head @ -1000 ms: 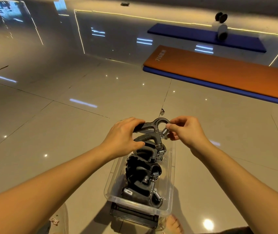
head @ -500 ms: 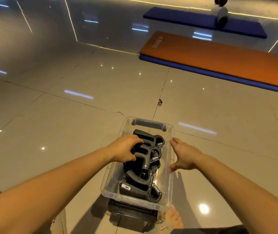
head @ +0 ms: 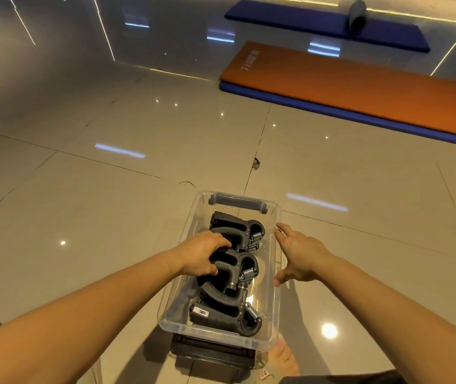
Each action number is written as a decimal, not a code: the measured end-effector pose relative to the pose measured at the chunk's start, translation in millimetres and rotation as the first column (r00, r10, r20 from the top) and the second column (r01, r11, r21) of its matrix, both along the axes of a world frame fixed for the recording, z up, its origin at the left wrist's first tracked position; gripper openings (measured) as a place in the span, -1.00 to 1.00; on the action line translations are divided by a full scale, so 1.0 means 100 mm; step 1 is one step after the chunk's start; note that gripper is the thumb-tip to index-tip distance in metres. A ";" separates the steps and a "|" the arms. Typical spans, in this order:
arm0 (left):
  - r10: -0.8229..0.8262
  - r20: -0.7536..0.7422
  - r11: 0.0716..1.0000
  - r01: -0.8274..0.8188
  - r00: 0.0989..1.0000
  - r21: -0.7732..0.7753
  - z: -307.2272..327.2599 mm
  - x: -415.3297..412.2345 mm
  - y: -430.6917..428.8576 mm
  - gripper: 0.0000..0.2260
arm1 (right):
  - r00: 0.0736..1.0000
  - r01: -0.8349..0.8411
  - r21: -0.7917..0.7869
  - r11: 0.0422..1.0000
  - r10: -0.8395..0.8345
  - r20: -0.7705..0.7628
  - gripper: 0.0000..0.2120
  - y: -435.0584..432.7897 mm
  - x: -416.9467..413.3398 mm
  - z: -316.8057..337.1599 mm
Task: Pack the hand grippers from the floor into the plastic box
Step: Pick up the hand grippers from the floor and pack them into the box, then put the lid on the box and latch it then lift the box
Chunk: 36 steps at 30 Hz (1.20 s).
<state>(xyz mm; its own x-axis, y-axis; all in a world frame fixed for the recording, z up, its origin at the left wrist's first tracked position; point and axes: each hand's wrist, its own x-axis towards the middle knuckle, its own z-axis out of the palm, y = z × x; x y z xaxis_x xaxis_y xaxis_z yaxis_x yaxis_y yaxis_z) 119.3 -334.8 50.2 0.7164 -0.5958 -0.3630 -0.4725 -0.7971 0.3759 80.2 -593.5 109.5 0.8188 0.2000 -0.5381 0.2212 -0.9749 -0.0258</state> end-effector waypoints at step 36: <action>-0.300 -0.030 0.895 0.270 0.953 -0.355 0.61 -2.31 -2.06 -0.67 | 0.207 0.964 0.141 0.224 -0.971 0.122 -0.48 -1.41 -3.57 0.80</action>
<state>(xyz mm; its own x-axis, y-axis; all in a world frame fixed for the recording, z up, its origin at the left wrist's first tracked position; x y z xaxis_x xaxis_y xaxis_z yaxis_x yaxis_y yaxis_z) -111.5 -540.3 111.5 0.4732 -0.8682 -0.1493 -0.6157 -0.4471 0.6489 -276.7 -734.3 189.4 0.4513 -0.7976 -0.4002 -0.8900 -0.4352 -0.1362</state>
